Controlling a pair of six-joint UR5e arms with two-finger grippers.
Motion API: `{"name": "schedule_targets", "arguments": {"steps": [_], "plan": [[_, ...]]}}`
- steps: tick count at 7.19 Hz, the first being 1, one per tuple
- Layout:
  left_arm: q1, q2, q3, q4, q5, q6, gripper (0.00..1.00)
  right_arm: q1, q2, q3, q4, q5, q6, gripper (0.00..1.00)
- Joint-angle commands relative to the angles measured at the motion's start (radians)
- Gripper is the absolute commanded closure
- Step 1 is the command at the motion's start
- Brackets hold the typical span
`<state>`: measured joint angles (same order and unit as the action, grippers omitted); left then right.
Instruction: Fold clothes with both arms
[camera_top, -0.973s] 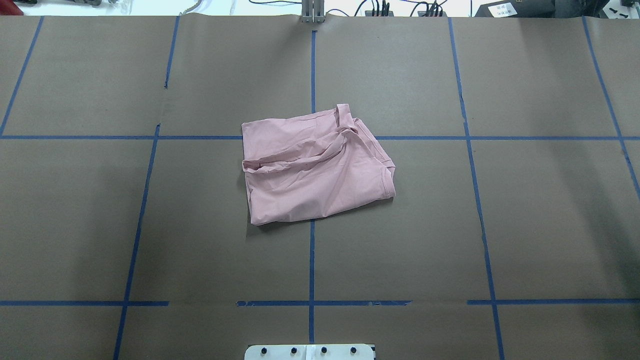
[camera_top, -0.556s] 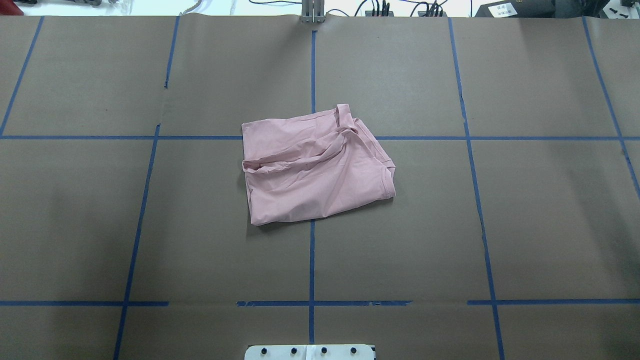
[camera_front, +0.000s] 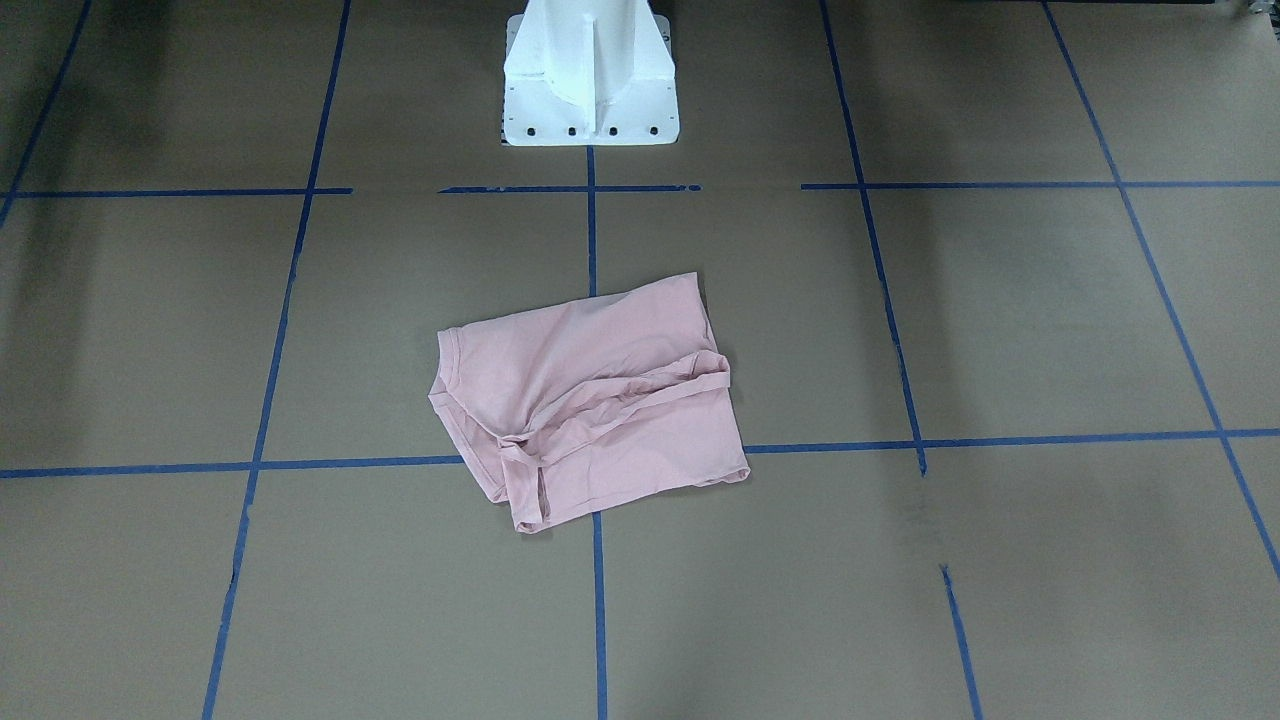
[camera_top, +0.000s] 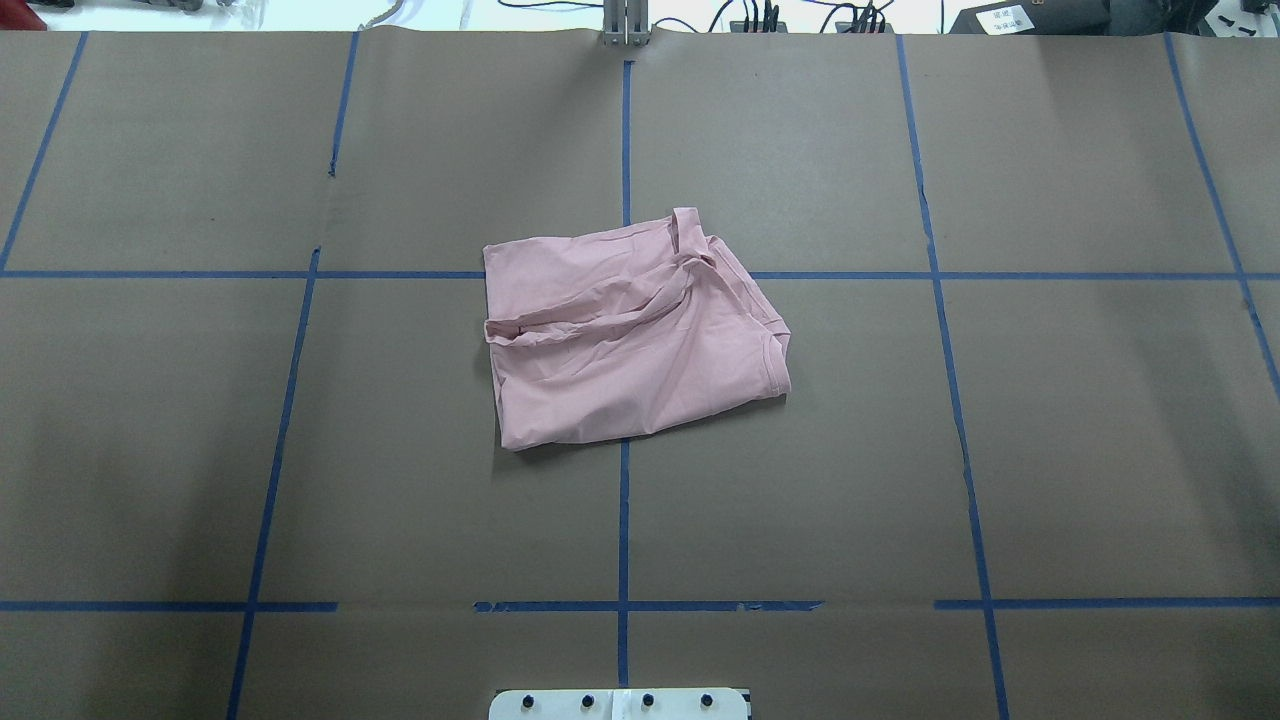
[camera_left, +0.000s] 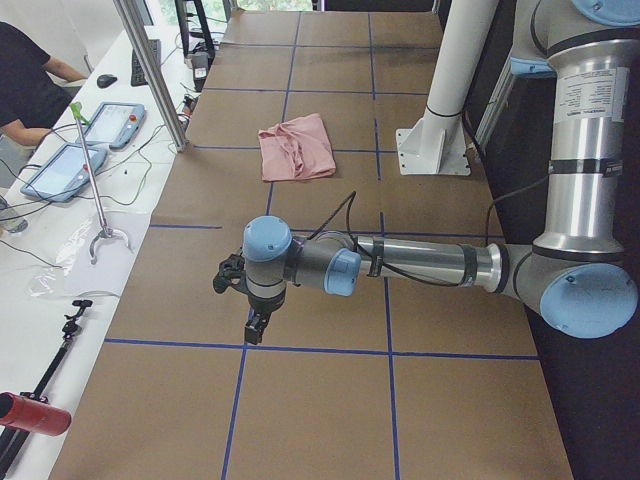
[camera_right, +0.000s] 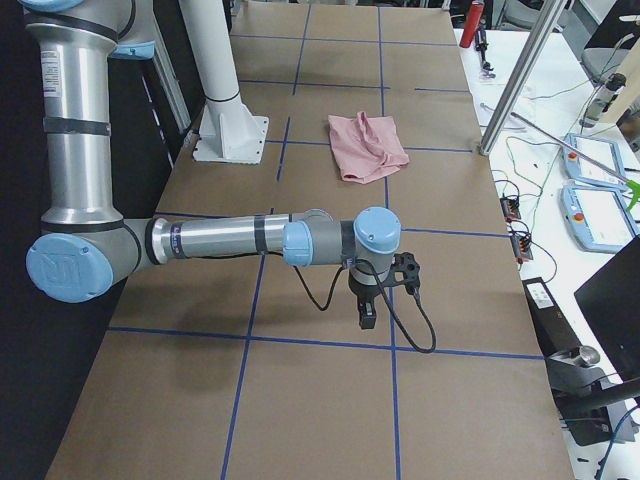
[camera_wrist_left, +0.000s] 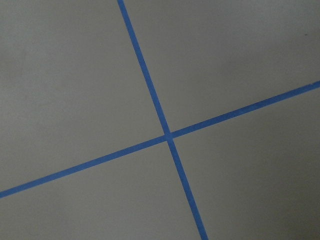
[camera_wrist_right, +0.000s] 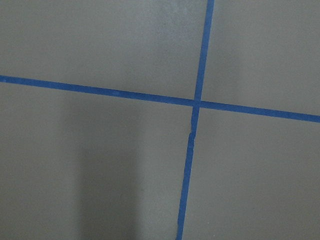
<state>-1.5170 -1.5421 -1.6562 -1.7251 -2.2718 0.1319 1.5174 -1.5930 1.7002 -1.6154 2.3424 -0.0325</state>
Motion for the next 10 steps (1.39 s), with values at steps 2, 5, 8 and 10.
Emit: {"name": "schedule_targets", "arguments": {"steps": [2, 5, 8, 10], "plan": [[0.0, -0.01, -0.005, 0.072, 0.0, 0.002, 0.0, 0.001, -0.004, -0.014, -0.001, 0.005, 0.0, 0.0], [0.0, -0.01, 0.009, 0.091, -0.009, -0.044, 0.0, 0.003, -0.007, -0.016, -0.006, 0.009, 0.005, 0.0], [0.0, -0.01, 0.0, 0.096, -0.017, -0.236, 0.0, 0.003, -0.004, -0.016, -0.003, 0.012, 0.147, 0.0], [0.0, -0.012, -0.004, 0.096, -0.017, -0.236, 0.0, 0.003, -0.002, -0.014, -0.003, 0.012, 0.146, 0.0]]}}
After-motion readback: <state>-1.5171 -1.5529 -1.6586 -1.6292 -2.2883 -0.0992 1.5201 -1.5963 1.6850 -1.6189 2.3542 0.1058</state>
